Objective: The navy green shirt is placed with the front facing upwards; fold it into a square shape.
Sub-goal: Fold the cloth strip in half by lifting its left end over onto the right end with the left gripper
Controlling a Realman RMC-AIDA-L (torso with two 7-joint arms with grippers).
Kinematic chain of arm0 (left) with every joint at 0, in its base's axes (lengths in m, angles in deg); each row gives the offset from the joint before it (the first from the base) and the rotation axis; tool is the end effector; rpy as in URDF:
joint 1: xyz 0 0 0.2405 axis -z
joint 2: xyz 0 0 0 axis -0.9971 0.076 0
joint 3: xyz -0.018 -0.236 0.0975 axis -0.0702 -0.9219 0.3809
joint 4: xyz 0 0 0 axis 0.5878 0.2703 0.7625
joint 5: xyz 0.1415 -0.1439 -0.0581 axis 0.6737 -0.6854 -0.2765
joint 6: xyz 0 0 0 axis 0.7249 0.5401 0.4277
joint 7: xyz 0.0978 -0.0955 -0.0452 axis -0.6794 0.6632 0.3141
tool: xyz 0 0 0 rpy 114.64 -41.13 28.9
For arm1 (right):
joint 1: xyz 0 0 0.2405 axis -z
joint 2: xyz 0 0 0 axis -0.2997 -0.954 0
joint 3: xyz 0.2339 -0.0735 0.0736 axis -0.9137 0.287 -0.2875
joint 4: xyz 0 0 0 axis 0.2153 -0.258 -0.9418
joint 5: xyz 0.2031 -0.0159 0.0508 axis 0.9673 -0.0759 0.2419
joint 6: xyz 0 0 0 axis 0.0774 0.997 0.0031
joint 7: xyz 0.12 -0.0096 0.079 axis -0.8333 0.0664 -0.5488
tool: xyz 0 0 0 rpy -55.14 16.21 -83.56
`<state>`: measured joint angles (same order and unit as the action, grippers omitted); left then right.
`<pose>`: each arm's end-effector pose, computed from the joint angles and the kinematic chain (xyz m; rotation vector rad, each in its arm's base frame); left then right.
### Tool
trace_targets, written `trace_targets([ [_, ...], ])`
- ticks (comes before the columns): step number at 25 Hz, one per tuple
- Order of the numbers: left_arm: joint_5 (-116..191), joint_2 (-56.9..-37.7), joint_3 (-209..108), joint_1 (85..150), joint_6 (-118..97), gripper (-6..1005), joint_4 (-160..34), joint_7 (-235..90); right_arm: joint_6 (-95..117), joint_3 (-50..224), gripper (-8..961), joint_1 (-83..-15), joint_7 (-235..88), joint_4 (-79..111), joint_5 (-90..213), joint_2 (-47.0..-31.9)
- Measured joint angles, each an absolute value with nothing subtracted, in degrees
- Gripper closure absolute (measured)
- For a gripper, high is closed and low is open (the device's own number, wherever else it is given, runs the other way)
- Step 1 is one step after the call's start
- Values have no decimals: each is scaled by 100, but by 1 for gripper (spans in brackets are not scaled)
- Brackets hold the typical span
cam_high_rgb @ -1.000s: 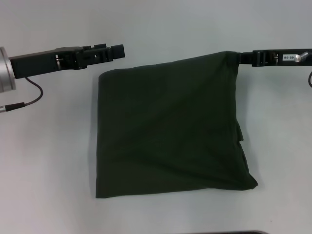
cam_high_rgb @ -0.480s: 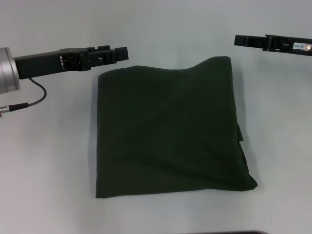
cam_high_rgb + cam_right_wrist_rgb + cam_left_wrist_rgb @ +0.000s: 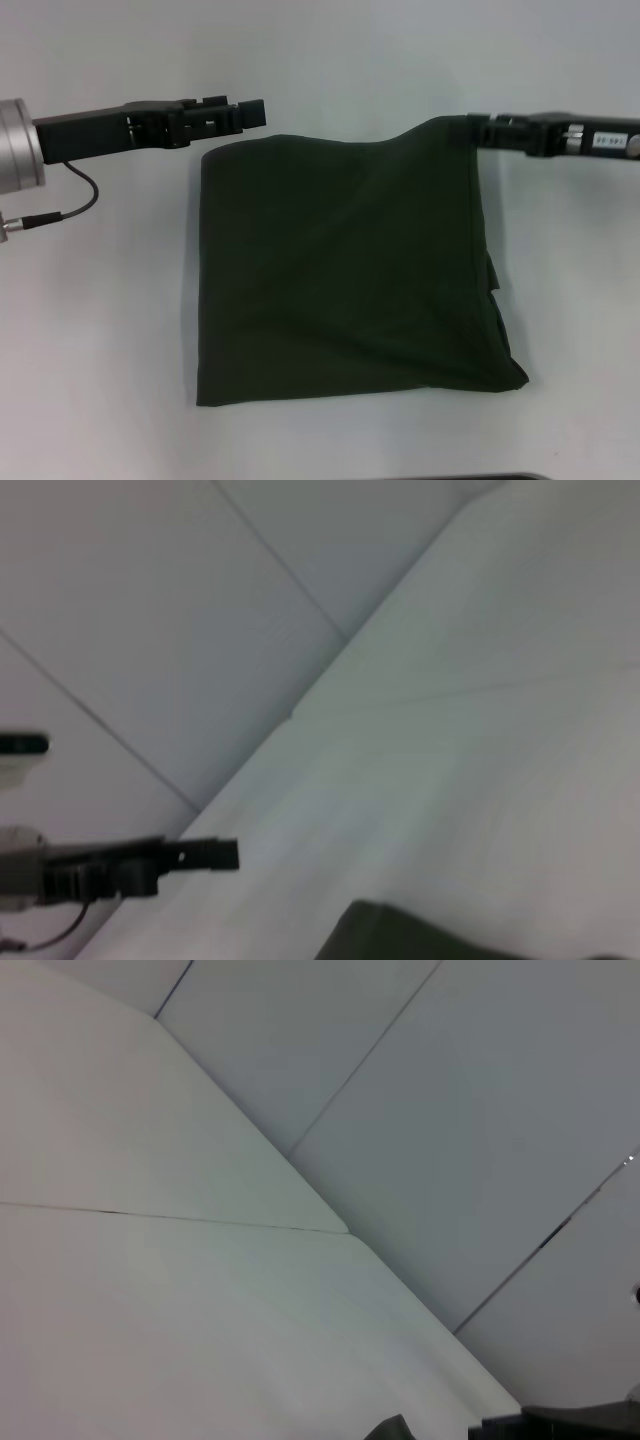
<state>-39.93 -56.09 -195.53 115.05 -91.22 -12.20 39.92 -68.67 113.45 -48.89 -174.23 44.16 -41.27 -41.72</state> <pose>-0.2350 0.3389 0.0046 -2.5506 -1.2556 -0.8369 0.2856 0.3358 0.0175 -2.5152 1.3165 0.7783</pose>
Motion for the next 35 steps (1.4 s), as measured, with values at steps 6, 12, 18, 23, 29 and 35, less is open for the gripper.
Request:
trace_targets([
  [6,-3992,-5612,-19539,11565,-9120,173,-1362,3906,-6806,11803,339,-4947,-17447,4322,-4206,-4233],
  [12,-4015,-5622,-19540,11550,-9120,173,-1404,3877,-6567,12045,547,-4991,-17469,4232,-4237,-4263],
  [18,-4013,-5623,-19548,11529,-9076,173,-1446,3863,-5892,12157,863,-5023,-17639,4170,-4558,-4297],
  [23,-4015,-5619,-19548,11521,-9061,173,-1543,3822,-5408,12190,949,-5092,-17651,4169,-4694,-4371],
  [29,-4015,-5609,-19549,11517,-9030,172,-1586,3799,-4857,12336,953,-5173,-17647,4169,-4702,-4476],
  [35,-3995,-5612,-19548,11510,-8976,172,-1586,3768,-4533,12455,953,-5227,-17598,4173,-4711,-4559],
])
